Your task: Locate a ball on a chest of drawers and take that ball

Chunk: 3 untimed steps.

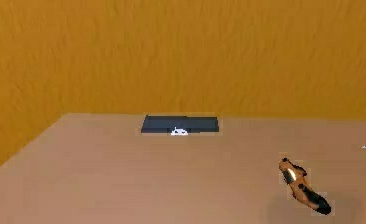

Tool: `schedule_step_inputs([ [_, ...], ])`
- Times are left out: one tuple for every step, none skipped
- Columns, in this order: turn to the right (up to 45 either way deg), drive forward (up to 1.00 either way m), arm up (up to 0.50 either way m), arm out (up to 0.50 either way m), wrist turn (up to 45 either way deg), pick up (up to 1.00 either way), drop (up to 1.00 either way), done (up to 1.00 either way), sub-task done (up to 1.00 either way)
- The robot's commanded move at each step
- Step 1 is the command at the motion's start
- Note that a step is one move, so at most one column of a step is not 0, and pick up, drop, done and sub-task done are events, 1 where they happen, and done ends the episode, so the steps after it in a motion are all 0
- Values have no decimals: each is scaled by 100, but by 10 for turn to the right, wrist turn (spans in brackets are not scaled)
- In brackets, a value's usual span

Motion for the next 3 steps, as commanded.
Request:
schedule_step_inputs([
  [-270,0,0,0,0,0,0,0,0],
  [0,0,50,0,0,0,0,0,0],
  [0,0,38,0,0,0,0,0,0],
])
